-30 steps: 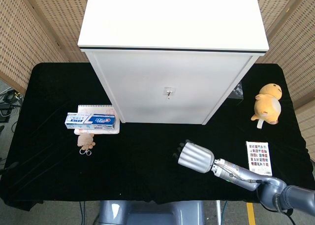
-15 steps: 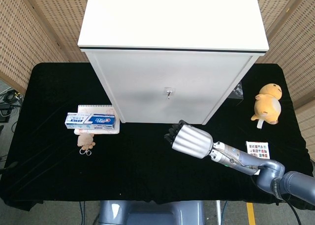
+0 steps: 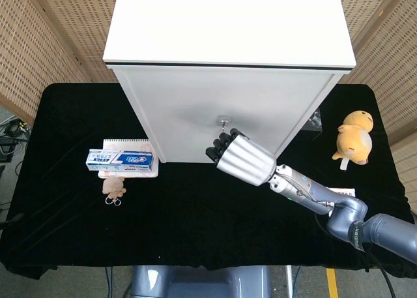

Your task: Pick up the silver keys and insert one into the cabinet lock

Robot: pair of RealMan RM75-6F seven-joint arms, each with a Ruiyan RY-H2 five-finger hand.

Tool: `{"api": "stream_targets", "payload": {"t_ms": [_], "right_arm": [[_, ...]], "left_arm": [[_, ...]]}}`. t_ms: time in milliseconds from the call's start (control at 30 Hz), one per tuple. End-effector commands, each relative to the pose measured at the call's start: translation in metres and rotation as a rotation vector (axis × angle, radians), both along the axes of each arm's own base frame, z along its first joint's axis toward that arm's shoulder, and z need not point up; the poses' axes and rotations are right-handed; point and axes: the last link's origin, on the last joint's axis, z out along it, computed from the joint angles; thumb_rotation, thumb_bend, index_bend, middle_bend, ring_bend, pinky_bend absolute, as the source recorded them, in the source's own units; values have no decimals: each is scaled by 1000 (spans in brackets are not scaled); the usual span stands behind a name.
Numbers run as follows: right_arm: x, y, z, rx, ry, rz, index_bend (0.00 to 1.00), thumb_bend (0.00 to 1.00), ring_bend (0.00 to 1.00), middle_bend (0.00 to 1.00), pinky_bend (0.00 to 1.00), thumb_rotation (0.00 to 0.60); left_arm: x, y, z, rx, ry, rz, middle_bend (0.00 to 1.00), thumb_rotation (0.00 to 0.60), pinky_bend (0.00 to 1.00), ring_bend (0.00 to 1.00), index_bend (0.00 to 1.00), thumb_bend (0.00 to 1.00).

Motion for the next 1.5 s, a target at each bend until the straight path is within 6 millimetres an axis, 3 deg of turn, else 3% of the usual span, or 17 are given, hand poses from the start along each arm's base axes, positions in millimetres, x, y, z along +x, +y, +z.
{"api": "stream_targets", "payload": {"t_ms": [33,900,1500], "right_arm": [[3,-6,2,-17,-4,-17,729,588,751,803,966,600],[7,-18,-2,-88,0,-45,732,587,751,803,966,600],[-3,-19,1,-102,14,-76,731,586,751,803,966,600]], "left_arm": [[0,1,0,1,0,2,0,600,0,0,0,0],[-2,2,-2,-1,5,16,0,600,0,0,0,0],[-2,1,-2,-1,8,13,0,600,0,0,0,0]]}}
